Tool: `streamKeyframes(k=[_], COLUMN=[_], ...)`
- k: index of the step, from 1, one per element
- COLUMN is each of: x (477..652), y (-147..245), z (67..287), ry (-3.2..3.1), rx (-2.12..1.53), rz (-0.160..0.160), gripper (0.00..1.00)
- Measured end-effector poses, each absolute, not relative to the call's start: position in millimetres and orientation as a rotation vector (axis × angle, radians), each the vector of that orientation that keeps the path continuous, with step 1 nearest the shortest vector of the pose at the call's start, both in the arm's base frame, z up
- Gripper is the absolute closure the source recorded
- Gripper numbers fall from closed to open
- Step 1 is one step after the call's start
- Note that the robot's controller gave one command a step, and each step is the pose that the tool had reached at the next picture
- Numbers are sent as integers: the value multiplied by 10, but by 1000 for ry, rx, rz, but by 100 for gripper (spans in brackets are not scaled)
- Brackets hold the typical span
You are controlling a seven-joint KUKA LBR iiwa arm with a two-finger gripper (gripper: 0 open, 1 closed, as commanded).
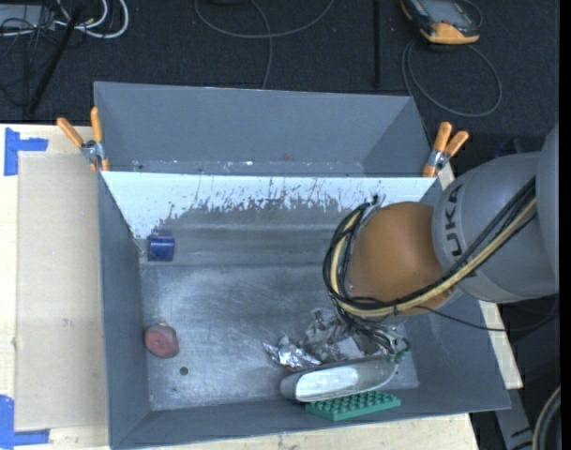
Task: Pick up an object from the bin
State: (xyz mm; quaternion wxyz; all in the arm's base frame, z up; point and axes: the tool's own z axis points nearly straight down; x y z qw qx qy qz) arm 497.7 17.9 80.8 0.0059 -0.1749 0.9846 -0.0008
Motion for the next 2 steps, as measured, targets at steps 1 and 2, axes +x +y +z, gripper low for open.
streamKeyframes(k=[1,2], x=[5063,5012], y=[195,475], z=[851,763], ry=[3048,3082], rx=[-543,-358], rz=[-5,-2], gripper=[0,0])
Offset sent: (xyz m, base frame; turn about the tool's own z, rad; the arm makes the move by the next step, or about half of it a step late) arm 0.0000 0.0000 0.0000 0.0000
